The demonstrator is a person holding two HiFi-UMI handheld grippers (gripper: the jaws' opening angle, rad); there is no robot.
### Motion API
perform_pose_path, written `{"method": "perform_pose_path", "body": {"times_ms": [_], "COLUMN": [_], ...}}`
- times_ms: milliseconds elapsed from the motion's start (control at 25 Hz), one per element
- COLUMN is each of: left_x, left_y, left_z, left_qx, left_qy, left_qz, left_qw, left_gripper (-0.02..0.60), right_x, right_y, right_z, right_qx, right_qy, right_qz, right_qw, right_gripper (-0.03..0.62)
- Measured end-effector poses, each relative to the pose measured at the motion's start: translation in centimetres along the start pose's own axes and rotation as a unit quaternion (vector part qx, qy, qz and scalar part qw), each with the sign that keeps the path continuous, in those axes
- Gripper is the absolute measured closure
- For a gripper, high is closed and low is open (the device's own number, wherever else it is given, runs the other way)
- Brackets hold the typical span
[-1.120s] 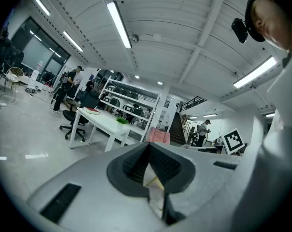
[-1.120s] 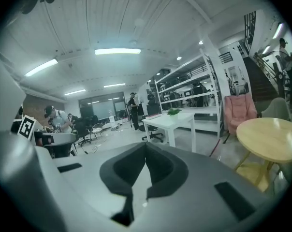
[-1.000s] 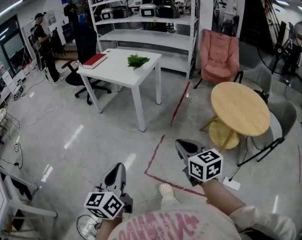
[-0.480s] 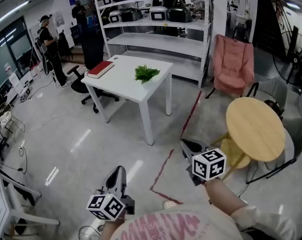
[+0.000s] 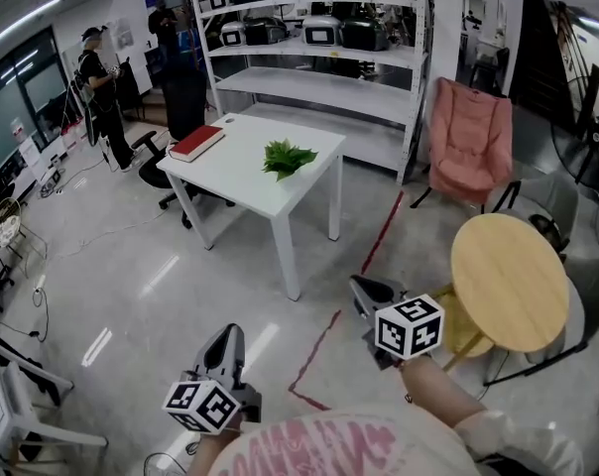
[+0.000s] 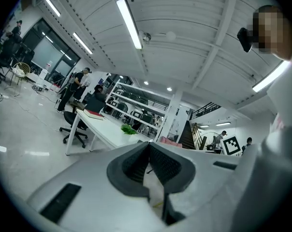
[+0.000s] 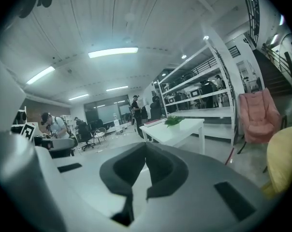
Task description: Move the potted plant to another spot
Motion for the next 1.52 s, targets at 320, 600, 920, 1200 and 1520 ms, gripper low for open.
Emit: {"method": "perform_pose_path", "body": {"times_ms": [320,600,920,1200,1520], "left_x": [2.3,5.6,12.4,18.0,23.1], "left_y": [-1.9,-1.7,1.9,7.3,11.7], "left_z": [1.1,5.6,13.9,21.2,27.2], "left_qx": [0.036,0.048,0.059,0.062,0.054], "left_qy": [0.020,0.005,-0.028,-0.063,-0.101], "left_qz": [-0.015,-0.036,-0.050,-0.028,-0.008], "left_qw": [0.9990,0.9982,0.9966,0.9957,0.9934], "left_gripper": [0.577,0.577,0.577,0.577,0.577], "right_x": [-1.2,-3.0,-4.5,-6.0,-6.8], "right_y": [-3.1,-3.2,0.1,4.5,7.7], "right_z": [2.1,5.9,14.6,22.0,28.2], "right_qx": [0.038,0.052,0.039,0.014,-0.037], "right_qy": [-0.005,-0.029,-0.053,-0.091,-0.113], "right_qz": [0.027,0.039,0.045,0.052,0.061], "right_qw": [0.999,0.997,0.997,0.994,0.991], "right_gripper": [0.588,0.588,0.588,0.588,0.588]}}
Point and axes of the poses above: the fingertips, and each gripper's own axes: z forward along the fingers, x to its left, y out of its top, the point moved 4 cm from there along -z, backward along the fingers, and after that the axes turned 5 degrees about -y, right-handed, at the moved point
